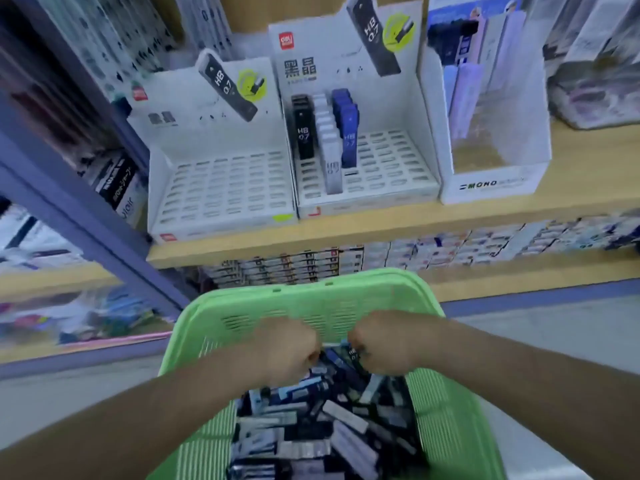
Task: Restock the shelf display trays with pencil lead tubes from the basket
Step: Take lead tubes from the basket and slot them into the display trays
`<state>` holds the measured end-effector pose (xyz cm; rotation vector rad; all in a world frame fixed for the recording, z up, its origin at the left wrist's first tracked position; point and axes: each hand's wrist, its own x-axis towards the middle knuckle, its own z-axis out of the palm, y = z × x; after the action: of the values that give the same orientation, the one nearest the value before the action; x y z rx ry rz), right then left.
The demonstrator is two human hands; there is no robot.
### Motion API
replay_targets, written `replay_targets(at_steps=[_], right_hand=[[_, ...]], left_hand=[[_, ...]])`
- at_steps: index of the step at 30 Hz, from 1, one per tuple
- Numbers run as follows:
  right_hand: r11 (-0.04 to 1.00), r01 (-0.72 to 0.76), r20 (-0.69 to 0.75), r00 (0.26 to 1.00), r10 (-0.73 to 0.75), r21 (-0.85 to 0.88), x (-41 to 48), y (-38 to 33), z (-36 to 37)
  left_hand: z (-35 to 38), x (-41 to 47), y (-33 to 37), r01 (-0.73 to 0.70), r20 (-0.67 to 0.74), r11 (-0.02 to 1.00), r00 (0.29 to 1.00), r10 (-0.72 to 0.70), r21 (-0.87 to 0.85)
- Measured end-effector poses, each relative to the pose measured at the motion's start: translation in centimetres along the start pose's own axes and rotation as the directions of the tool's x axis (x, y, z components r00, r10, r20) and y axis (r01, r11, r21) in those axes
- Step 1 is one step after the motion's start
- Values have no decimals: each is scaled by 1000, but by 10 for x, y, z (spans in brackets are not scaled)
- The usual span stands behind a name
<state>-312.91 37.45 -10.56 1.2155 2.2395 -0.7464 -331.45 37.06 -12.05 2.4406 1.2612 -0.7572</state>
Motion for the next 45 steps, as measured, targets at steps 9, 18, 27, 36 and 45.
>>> replay_targets(at_steps=[9, 18, 27, 36, 45], right_hand=[[862, -265, -33, 951, 309, 431, 100, 5, 122], [897, -131, -109, 975, 193, 423, 127, -19, 158], [827, -364, 192, 931, 310, 429, 111, 8, 120], [266, -352, 254, 906, 339, 898, 85, 11, 110], [99, -233, 205, 951, 233, 967, 75, -6, 113]], left_hand=[[167, 19, -43, 220, 120, 970, 971, -207, -108], [175, 38, -13, 289, 34, 809, 948, -317, -512], [169, 36, -17, 284, 107, 694, 952, -288, -661], [144, 43, -31, 387, 265, 478, 915, -304, -788], [122, 28, -26, 329, 344, -119, 930, -131, -937]])
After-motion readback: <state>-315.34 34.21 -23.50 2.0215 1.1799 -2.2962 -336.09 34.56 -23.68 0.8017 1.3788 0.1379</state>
